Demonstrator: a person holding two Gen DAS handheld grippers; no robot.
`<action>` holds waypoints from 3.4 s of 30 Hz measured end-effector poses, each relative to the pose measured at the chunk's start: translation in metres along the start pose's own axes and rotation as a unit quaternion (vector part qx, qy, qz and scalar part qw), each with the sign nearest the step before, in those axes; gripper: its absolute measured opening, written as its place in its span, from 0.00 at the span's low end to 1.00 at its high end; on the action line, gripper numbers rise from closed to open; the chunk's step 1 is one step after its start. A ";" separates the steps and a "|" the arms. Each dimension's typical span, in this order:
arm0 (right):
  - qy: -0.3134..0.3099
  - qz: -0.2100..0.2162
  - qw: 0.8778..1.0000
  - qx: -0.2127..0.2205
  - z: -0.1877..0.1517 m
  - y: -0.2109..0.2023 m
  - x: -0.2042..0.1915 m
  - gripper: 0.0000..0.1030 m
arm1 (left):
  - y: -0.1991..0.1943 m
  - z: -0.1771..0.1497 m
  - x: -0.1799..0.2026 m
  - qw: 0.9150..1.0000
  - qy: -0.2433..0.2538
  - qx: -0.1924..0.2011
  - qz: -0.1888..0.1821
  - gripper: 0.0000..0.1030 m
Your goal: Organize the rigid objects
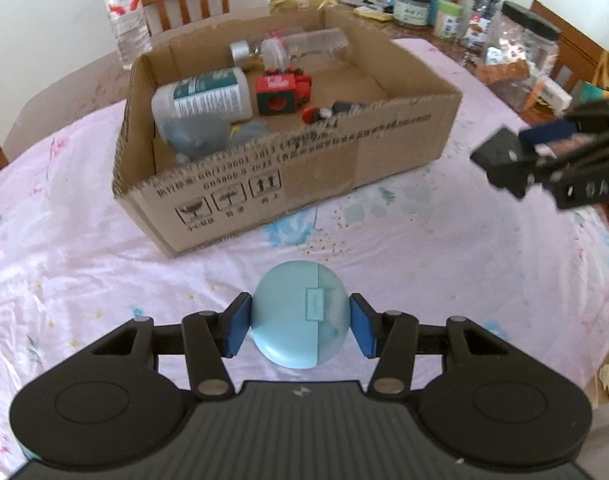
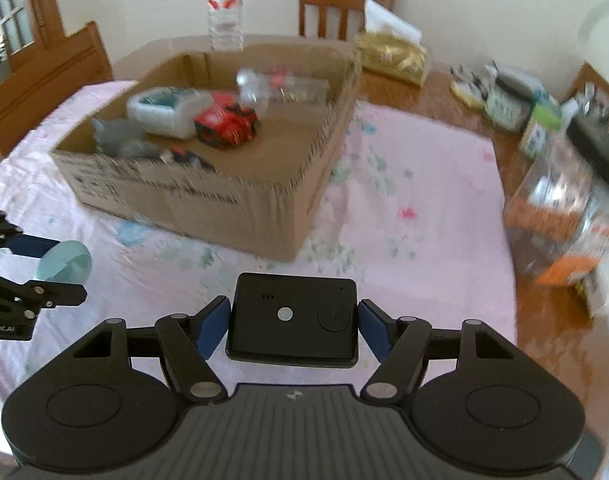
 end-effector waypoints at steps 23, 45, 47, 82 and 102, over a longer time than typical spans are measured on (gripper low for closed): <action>-0.017 0.015 0.997 0.072 0.077 0.010 0.004 1.00 | -0.042 0.073 -0.006 0.996 0.003 0.084 -0.008 0.50; 0.069 -0.028 0.996 0.041 0.046 -0.026 0.014 1.00 | -0.010 0.121 0.022 0.989 -0.015 0.150 0.003 0.95; 0.076 -0.032 0.996 0.035 0.049 -0.027 0.014 1.00 | -0.021 0.118 0.018 0.988 -0.029 0.150 0.024 0.95; 0.111 -0.057 0.992 -0.005 0.076 -0.045 -0.012 1.00 | -0.076 0.083 -0.003 0.981 -0.130 0.091 0.108 0.96; 0.108 -0.064 0.992 -0.004 0.079 -0.043 -0.014 1.00 | -0.080 0.085 -0.006 0.979 -0.133 0.095 0.123 0.96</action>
Point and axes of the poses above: each gripper's, at about its wrist camera, not at the fingertips, and y roughly the way its jaws point, x to its right, z to its top, the point moved 1 cm from there along y, roughly the way its jaws point, and after that the axes turned 10 degrees about -y, right-handed, at the moved point
